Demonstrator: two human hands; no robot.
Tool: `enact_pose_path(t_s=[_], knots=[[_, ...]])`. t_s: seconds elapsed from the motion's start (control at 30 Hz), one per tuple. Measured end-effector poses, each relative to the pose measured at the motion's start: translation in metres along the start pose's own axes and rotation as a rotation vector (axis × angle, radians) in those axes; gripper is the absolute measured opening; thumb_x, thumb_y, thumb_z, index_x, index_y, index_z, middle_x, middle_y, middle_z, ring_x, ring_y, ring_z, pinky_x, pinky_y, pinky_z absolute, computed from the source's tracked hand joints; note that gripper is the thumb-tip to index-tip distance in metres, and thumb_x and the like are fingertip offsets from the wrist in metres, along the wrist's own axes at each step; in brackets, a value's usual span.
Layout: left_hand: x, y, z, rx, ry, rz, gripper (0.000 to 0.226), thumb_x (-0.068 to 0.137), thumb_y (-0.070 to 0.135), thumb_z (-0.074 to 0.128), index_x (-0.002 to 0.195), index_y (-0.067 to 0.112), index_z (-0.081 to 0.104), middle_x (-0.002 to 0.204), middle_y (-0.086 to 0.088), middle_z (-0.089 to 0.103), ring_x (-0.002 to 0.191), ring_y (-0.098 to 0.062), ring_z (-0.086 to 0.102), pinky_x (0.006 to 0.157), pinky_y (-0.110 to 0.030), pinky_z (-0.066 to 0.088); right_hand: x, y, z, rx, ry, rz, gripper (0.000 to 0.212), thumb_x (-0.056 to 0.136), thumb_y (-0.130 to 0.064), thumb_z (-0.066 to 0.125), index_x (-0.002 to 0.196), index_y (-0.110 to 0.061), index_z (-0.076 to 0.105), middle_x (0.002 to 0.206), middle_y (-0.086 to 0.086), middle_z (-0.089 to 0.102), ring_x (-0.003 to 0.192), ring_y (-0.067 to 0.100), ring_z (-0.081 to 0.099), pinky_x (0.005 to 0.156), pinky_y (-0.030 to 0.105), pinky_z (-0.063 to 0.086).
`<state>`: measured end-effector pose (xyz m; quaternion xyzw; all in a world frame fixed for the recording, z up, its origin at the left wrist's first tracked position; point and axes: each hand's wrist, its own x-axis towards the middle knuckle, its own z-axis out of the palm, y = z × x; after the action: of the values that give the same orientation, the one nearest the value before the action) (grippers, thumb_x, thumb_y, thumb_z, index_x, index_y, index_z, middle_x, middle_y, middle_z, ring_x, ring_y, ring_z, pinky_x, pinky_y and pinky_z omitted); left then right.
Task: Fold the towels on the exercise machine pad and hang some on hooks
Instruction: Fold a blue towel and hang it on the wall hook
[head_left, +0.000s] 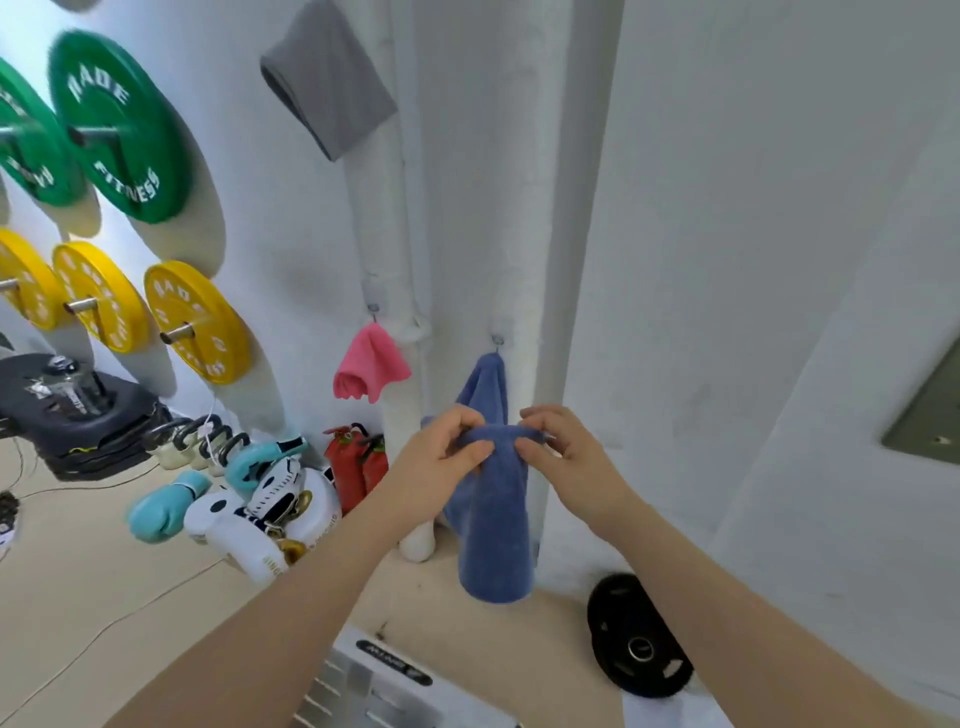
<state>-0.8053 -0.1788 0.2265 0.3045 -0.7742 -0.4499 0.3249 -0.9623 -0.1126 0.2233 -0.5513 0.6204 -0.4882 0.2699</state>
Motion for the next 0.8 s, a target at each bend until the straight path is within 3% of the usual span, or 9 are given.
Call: enact_pose_path(t_s=[0.1,0.23,0.33,0.57,0.8], knots=[[0.048,0.01,-0.029,-0.031,0.045,0.066,0.021,0.09,0.009,0.053,0.082,0.028,0.052,0.08,0.005,0.057,0.075,-0.008,0.053,0.072,-0.02,0.043,0.046,-0.024,0.001,-0.011,0.035,-0.034,0.011,0.093,-0.015,0.05,0.1,-0.011,0.058,0.097,0.005,0.061,0.086,0.016,0.055,0.079,0.021,0.045],[0.1,0.022,-0.058,-0.106,0.069,0.112,0.017,0.091,0.009,0.053,0.084,0.025,0.054,0.085,0.002,0.061,0.078,-0.006,0.056,0.072,-0.019,0.044,0.103,-0.049,-0.008,-0.05,0.075,-0.13,0.008,0.093,-0.015,0.051,0.087,-0.018,0.057,0.078,-0.009,0.058,0.077,0.008,0.053,0.073,0.017,0.042],[0.136,0.026,-0.07,-0.122,0.094,0.137,0.016,0.092,0.009,0.051,0.085,0.024,0.055,0.088,0.0,0.064,0.078,-0.004,0.056,0.071,-0.015,0.044,0.142,-0.056,-0.015,-0.066,0.113,-0.176,0.008,0.091,-0.016,0.052,0.086,-0.017,0.058,0.077,-0.008,0.061,0.077,0.01,0.056,0.074,0.021,0.045],[0.224,0.03,-0.072,-0.126,0.194,0.176,0.014,0.092,0.011,0.049,0.091,0.022,0.058,0.089,0.001,0.064,0.081,-0.011,0.058,0.073,-0.022,0.043,0.225,-0.053,-0.039,-0.032,0.135,-0.224,0.008,0.093,-0.019,0.05,0.094,-0.016,0.057,0.082,-0.009,0.061,0.081,0.008,0.057,0.074,0.019,0.042],[0.327,0.095,-0.095,-0.114,0.27,0.319,0.013,0.093,0.012,0.049,0.095,0.02,0.059,0.087,0.004,0.065,0.076,-0.005,0.059,0.068,-0.017,0.045,0.328,-0.103,-0.1,-0.011,0.189,-0.395,0.008,0.094,-0.019,0.05,0.091,-0.019,0.057,0.081,-0.012,0.061,0.076,0.001,0.056,0.063,0.007,0.042]])
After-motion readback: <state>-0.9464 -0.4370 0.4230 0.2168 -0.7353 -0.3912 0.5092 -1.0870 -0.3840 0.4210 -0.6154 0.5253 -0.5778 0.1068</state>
